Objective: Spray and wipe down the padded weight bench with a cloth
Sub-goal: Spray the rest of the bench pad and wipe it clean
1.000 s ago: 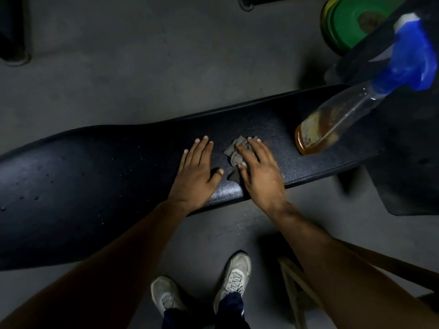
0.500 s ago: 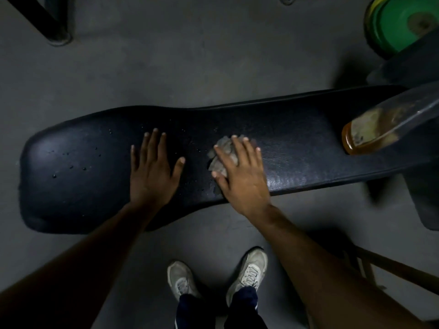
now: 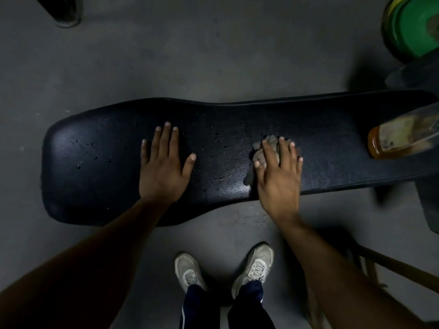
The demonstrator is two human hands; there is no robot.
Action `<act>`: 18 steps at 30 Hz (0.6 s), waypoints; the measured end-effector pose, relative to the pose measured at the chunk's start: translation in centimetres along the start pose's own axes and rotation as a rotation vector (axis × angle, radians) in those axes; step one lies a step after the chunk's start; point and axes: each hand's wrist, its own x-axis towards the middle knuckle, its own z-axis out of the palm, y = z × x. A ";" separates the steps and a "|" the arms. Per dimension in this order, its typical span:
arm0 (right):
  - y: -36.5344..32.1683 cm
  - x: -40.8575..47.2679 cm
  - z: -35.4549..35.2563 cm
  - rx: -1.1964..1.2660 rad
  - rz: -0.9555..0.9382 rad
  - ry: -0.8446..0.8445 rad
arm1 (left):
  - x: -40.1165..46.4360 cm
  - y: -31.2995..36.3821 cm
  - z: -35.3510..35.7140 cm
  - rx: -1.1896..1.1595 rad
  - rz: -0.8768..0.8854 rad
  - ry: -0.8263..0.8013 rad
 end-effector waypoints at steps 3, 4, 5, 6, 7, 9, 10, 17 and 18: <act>-4.8 0.9 1.3 0.008 -0.058 0.004 | 0.1 -0.1 0.0 0.002 -0.004 -0.014; -6.2 0.4 1.8 0.001 -0.128 -0.013 | 0.1 -0.1 0.0 0.003 -0.004 -0.019; -7.4 -0.3 2.3 -0.004 -0.202 -0.038 | 0.2 -0.1 0.0 0.004 -0.004 -0.024; -8.0 -1.3 2.6 -0.012 -0.268 -0.065 | 0.3 -0.1 0.0 0.004 -0.001 -0.028; -8.2 -2.3 2.8 -0.024 -0.319 -0.091 | 0.3 -0.2 0.0 0.004 0.001 -0.031; -7.2 -4.1 2.8 -0.067 -0.375 -0.121 | 0.3 -0.2 0.1 -0.002 0.002 -0.039; -6.3 -4.6 2.6 -0.093 -0.375 -0.127 | 0.3 -0.3 0.1 -0.007 0.003 -0.043; -1.3 1.3 0.1 -0.037 0.009 0.003 | 0.2 -0.2 0.1 -0.017 0.011 -0.007; -1.8 2.9 0.1 -0.021 0.051 0.018 | 0.2 -0.2 0.1 -0.016 0.010 -0.008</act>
